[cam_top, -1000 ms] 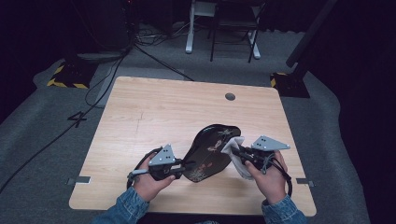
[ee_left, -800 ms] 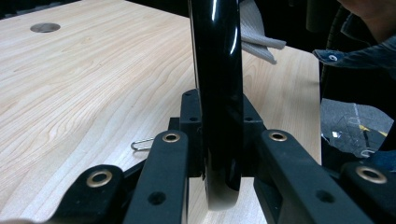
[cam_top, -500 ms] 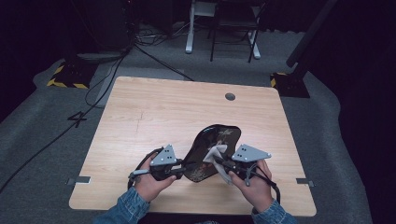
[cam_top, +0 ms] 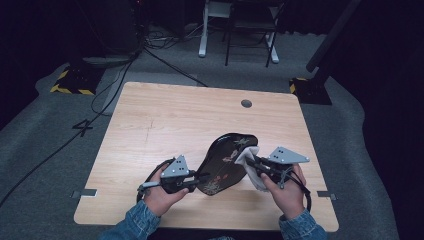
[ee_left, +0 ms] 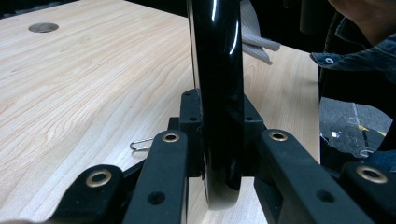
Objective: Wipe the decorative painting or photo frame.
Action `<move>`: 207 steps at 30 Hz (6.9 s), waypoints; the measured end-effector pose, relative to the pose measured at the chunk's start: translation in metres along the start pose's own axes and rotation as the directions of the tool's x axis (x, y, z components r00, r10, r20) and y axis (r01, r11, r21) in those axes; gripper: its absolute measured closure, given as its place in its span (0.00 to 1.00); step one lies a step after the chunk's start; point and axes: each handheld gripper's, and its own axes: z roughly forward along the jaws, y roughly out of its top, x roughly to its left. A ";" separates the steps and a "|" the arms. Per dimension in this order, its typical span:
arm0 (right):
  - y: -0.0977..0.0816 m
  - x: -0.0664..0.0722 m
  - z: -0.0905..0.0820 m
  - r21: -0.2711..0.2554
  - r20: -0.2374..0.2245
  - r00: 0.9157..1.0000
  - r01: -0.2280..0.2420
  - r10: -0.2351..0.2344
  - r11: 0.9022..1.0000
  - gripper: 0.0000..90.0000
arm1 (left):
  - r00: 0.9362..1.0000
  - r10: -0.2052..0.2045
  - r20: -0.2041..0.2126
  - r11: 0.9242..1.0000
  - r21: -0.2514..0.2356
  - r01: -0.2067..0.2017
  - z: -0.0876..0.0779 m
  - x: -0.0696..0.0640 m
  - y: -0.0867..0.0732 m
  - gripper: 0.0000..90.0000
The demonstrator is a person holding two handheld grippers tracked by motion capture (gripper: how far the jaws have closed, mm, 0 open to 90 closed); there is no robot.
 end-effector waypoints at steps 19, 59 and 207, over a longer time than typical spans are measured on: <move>-0.002 0.018 0.008 0.033 -0.013 0.998 0.054 -0.053 0.998 0.91 | 1.000 -0.005 0.002 1.000 0.006 0.005 0.000 0.000 0.000 0.87; -0.009 0.009 0.012 0.060 -0.018 0.999 0.037 -0.036 0.998 0.91 | 1.000 -0.018 0.012 1.000 -0.005 0.018 0.001 0.000 -0.001 0.85; -0.036 0.043 0.046 0.213 -0.158 0.978 0.166 -0.134 0.963 0.90 | 0.997 -0.071 0.017 0.997 -0.007 0.071 0.000 0.003 -0.002 0.86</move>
